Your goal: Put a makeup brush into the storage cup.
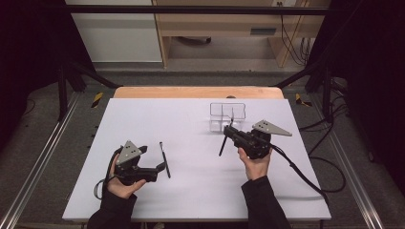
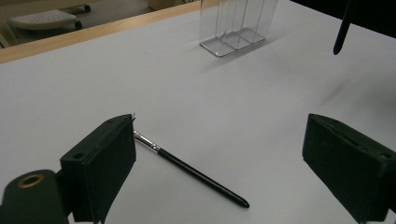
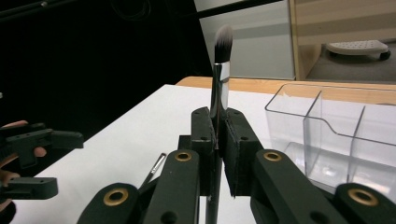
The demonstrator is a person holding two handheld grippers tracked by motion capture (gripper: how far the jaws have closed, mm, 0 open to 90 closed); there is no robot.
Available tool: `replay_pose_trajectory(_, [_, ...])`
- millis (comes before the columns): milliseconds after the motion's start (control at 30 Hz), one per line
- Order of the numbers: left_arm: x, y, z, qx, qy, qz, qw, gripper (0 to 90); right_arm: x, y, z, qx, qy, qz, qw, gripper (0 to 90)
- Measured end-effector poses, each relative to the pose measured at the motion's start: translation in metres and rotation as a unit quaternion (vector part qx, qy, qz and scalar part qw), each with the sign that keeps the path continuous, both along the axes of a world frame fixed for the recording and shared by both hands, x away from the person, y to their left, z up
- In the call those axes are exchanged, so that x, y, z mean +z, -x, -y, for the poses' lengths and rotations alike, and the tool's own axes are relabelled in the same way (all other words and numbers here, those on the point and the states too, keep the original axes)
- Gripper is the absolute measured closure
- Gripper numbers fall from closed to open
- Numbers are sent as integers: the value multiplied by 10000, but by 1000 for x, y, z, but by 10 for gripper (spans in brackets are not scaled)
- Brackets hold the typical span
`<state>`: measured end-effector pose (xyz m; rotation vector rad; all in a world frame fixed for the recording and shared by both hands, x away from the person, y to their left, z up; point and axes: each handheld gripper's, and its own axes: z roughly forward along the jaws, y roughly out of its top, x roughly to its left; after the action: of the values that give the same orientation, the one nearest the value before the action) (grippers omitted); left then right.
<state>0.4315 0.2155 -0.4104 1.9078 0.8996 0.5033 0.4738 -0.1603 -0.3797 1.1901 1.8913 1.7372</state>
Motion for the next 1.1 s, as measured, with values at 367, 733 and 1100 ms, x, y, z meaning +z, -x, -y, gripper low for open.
replay_pose_trajectory(367, [-3,-1,-12,181,-76,-11,9998,88,11,-19,-2,-226,302,100,9992,840])
replay_pose_trajectory(733, [-5,-3,-13,214,-183,-62,9996,88,26,-35,-3,-448,560,258,9971,840])
replay_pose_trajectory(1100, [-6,-4,-14,230,-192,-85,9995,88,39,-53,-2,-726,679,373,9943,840])
